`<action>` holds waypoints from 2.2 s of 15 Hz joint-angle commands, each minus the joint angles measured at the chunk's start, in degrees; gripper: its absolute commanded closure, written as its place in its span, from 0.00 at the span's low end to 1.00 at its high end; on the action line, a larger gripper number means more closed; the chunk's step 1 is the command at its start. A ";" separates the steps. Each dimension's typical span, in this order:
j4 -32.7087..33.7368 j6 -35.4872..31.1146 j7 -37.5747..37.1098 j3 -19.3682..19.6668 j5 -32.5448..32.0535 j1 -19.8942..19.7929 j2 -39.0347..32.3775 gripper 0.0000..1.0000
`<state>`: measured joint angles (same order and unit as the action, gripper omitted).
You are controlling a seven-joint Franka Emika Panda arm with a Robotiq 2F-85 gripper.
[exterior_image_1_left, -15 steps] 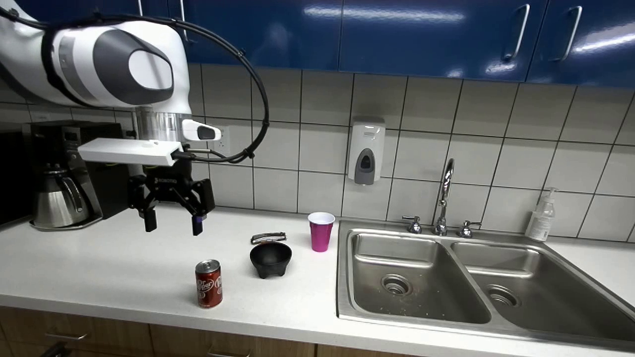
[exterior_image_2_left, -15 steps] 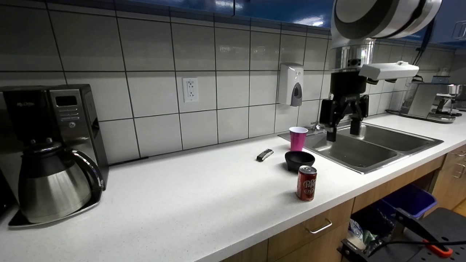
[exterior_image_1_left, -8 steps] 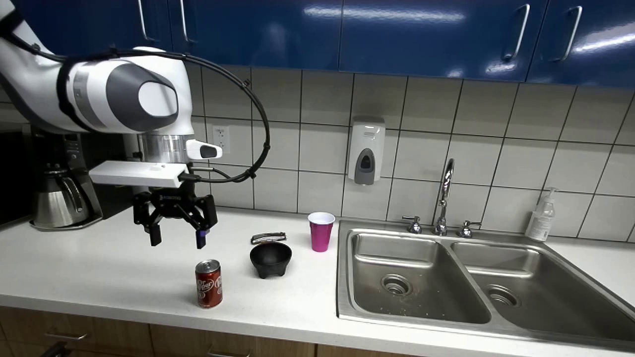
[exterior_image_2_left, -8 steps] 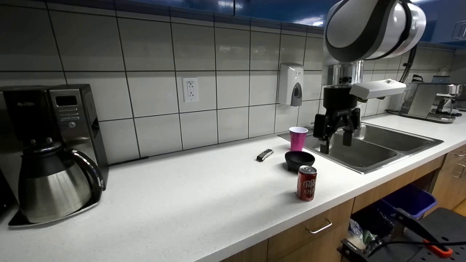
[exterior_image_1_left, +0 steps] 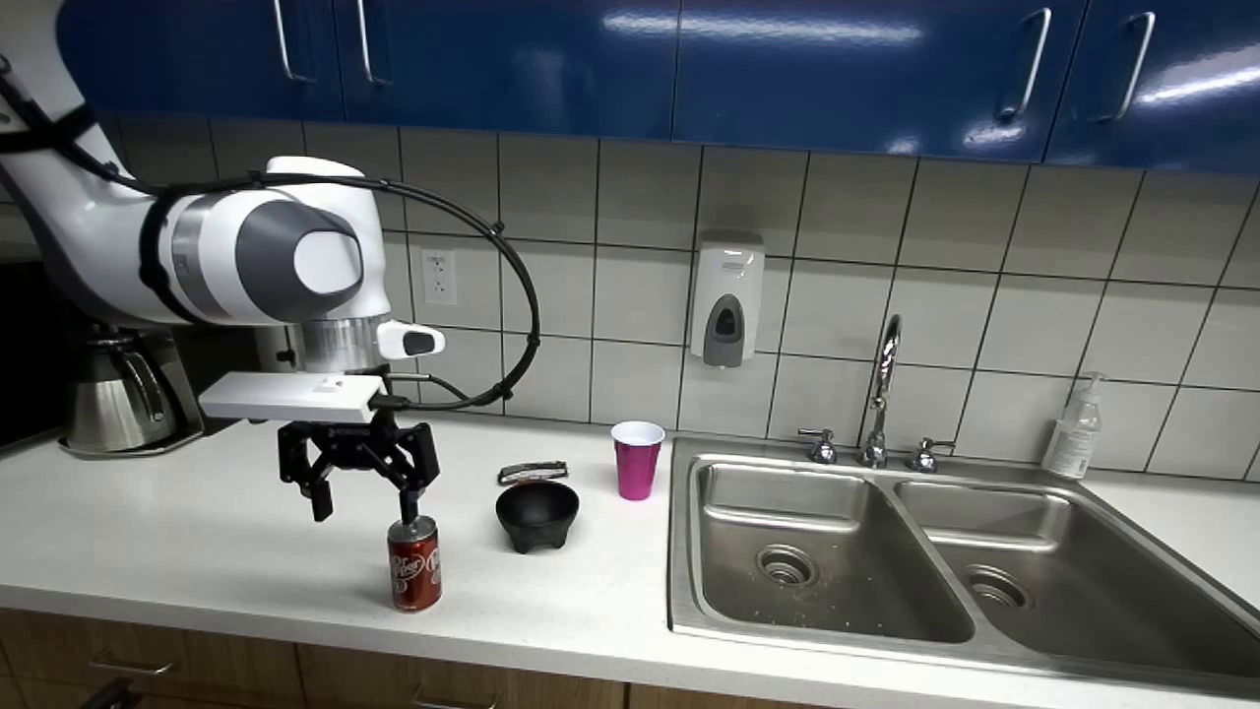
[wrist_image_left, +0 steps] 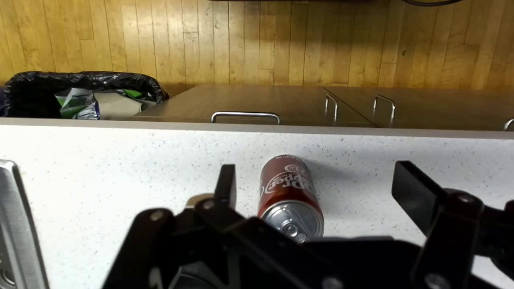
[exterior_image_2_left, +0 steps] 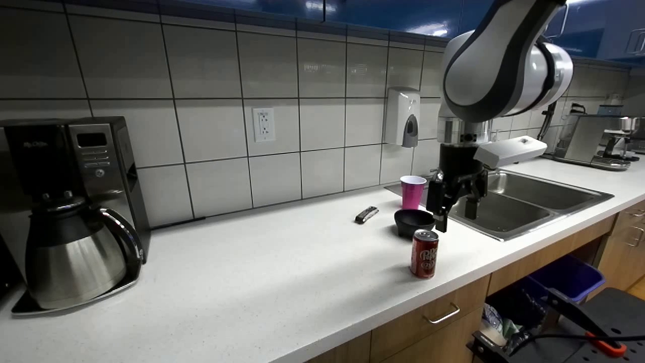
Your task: Put the metal can into the black bowl
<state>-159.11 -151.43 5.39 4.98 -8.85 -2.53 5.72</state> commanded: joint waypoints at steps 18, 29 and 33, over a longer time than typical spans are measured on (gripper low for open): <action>3.84 -6.49 -10.30 0.12 -3.31 0.27 -13.50 0.00; 12.92 -6.60 -10.82 0.32 -1.46 1.93 -22.74 0.00; 15.94 -6.32 -10.87 0.63 -1.03 2.15 -25.97 0.00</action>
<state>-146.12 -157.85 -4.43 5.07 -10.86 -1.26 -17.34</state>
